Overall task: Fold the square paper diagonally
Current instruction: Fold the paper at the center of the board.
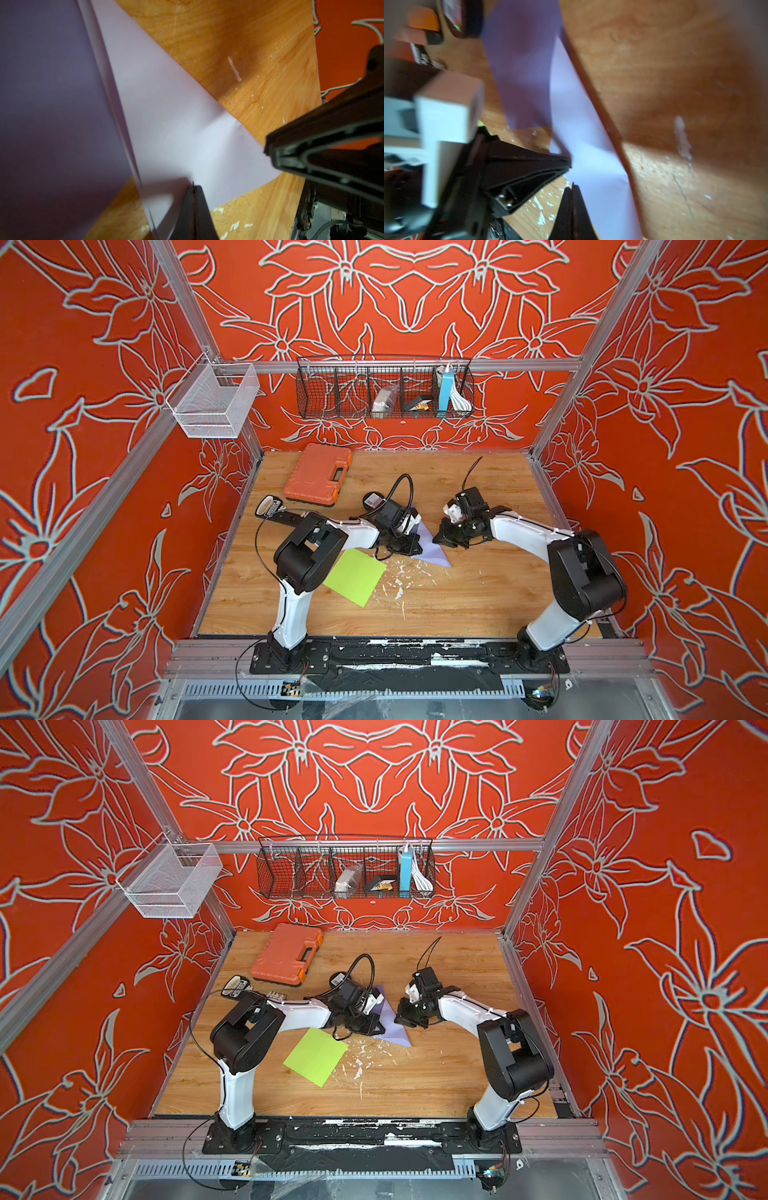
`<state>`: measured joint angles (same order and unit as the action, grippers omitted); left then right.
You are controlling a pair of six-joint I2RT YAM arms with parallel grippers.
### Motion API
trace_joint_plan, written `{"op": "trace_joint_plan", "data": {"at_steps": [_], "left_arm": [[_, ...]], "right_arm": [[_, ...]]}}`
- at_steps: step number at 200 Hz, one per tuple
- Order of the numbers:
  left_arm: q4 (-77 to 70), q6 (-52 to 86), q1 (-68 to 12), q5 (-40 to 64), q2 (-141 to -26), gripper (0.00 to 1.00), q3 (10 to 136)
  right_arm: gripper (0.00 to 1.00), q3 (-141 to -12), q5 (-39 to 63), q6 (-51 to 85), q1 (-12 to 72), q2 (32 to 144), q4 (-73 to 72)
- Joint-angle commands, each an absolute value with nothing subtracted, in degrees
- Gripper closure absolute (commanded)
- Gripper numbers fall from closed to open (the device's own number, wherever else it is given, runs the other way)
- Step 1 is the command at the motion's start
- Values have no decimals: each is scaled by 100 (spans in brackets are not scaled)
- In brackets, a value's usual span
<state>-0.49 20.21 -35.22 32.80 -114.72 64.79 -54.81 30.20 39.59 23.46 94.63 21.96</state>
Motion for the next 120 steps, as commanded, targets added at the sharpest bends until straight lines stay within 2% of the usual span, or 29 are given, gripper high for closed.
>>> {"op": "trace_joint_plan", "data": {"at_steps": [1,120], "left_arm": [[-35,1993,-3561,3200,-11376,100,6375],[-180,2141,-3662,3331,-11351,100,6316]], "right_arm": [[100,-5330,2697,4018,2430,9368,2421],[100,-5739,2209,4019,2452,10098,2232]]}}
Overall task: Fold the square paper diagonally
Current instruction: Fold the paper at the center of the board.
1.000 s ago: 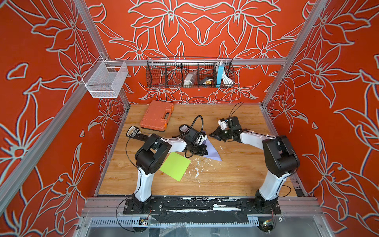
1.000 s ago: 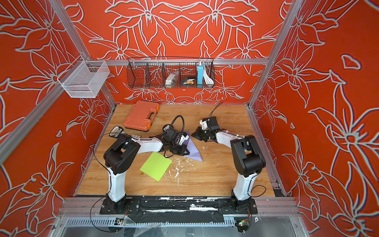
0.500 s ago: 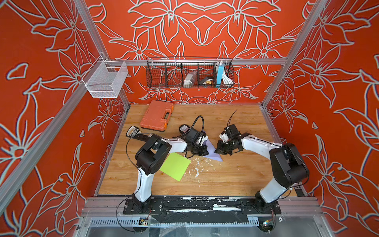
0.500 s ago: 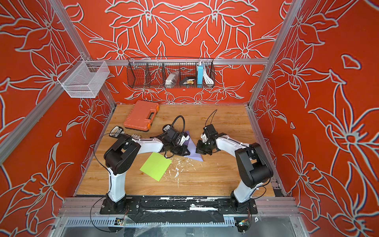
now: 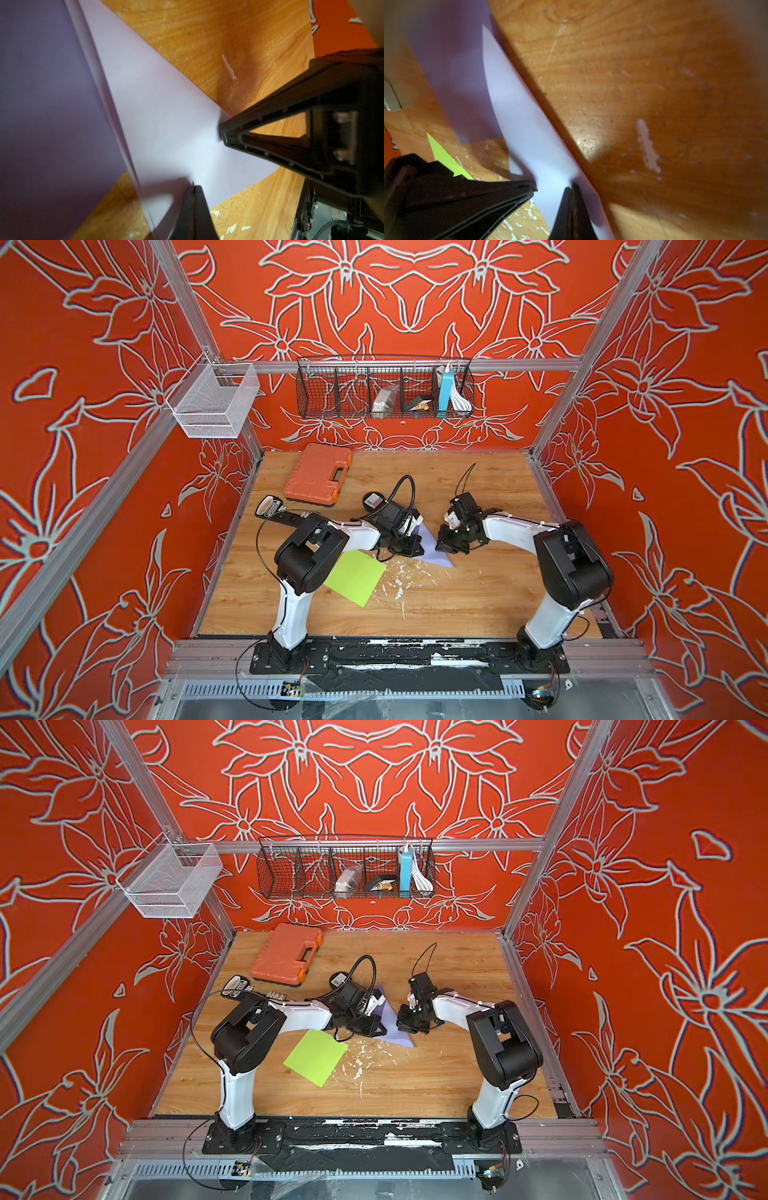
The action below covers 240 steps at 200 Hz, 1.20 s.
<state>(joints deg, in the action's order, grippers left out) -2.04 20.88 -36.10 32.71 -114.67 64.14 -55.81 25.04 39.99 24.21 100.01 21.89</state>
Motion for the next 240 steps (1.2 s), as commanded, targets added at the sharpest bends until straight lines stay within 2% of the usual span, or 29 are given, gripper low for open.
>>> {"op": "trace_joint_plan", "data": {"at_steps": [1,70,118,192,240], "left_arm": [[-182,2143,-3663,3331,-11353,100,6313],[-325,2284,-3774,3550,-11527,100,6363],[-529,2465,-3823,3755,-11575,100,6344],[-817,2776,-3692,2872,-10285,100,5744],[-547,3029,-3640,2458,-10794,100,6368]], "right_arm": [[100,-5739,2199,4013,2452,10103,2237],[100,-6043,2186,3693,2411,10425,2423],[100,-6500,2701,2898,2347,10702,2702],[100,-6521,3028,1317,2338,10743,3108],[100,-6565,3204,752,2337,10644,3223]]}}
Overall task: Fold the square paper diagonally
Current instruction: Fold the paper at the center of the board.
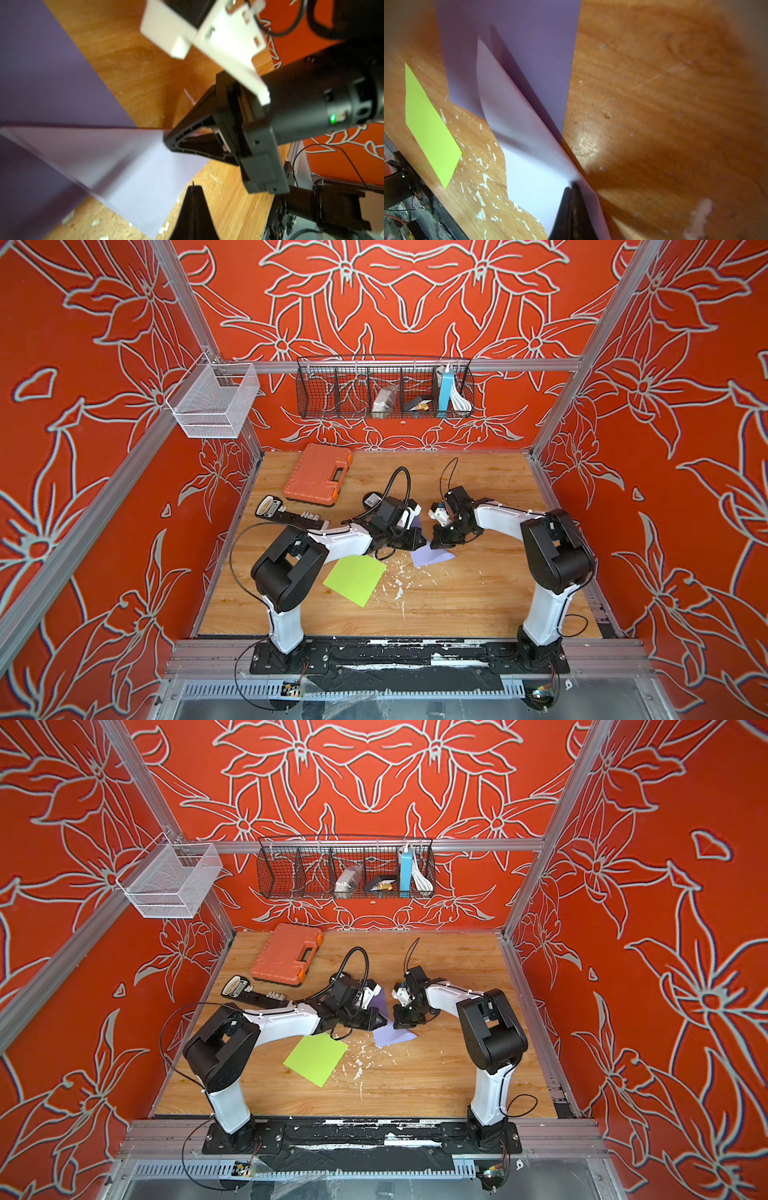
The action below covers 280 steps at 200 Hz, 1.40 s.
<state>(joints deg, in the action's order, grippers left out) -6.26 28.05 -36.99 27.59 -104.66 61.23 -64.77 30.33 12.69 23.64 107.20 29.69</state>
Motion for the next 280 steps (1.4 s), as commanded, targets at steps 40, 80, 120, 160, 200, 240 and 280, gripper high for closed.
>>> {"op": "trace_joint_plan", "data": {"at_steps": [40,80,120,160,200,240,280], "left_arm": [[-342,2973,-3552,2447,-11211,100,6593],[-328,2887,-3425,2734,-11546,100,6673],[-219,2777,-3380,2786,-11743,100,6661],[-304,2890,-3371,2764,-11529,100,6292],[-731,3174,-3400,3025,-11289,100,5887],[-990,3459,-3436,3121,-11288,100,5766],[-1041,3524,-3474,3086,-11340,100,5757]], "right_arm": [[100,-6539,3337,460,2341,10626,3272],[100,-6441,3416,334,2326,10617,3173],[100,-6519,3443,334,2329,10704,3250],[100,-6683,2858,617,2314,10760,3536],[100,-6765,2475,1192,2320,10645,3549],[100,-6584,2823,1981,2385,10215,3119],[100,-6337,2772,3090,2729,10013,2551]]}}
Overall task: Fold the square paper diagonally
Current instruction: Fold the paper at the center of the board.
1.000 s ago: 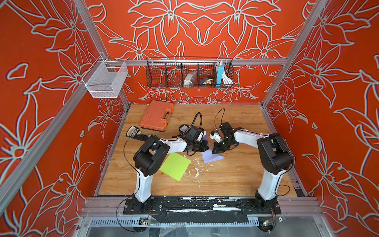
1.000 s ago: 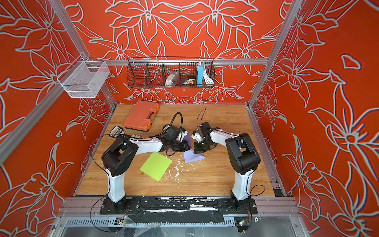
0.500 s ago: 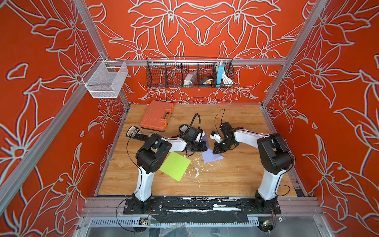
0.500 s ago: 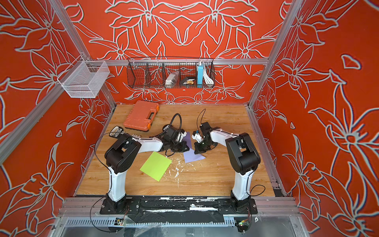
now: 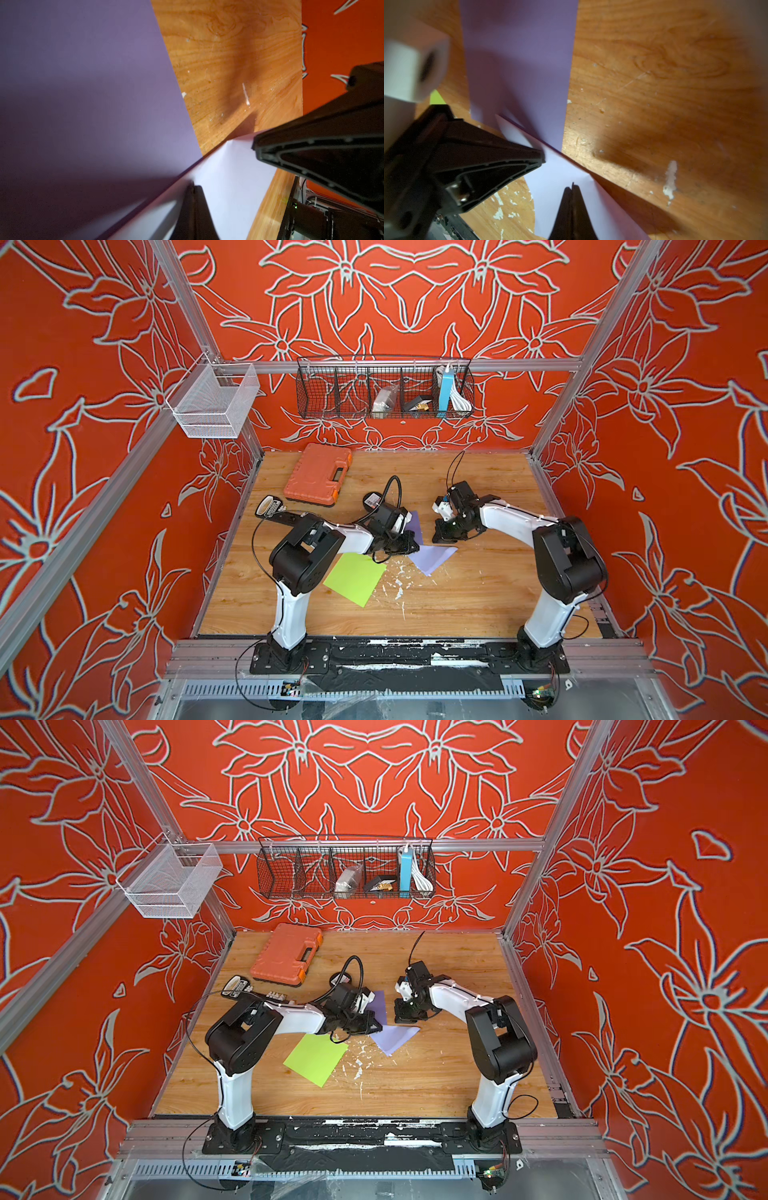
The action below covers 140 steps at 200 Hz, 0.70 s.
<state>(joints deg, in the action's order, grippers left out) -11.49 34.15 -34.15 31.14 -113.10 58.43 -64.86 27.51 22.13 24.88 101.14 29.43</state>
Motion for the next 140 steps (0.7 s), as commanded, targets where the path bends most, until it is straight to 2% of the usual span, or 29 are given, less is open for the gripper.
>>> {"op": "trace_joint_plan", "data": {"at_steps": [1,59,140], "left_arm": [[-1044,3524,-3482,3081,-11343,100,5761],[-958,3466,-3489,3006,-11346,100,5783],[-888,3437,-3489,2910,-11310,100,5784]], "right_arm": [[100,-6337,2766,3123,2736,10021,2541],[100,-6385,2451,3841,3022,10513,2171],[100,-6372,1943,3744,3023,10788,2444]]}}
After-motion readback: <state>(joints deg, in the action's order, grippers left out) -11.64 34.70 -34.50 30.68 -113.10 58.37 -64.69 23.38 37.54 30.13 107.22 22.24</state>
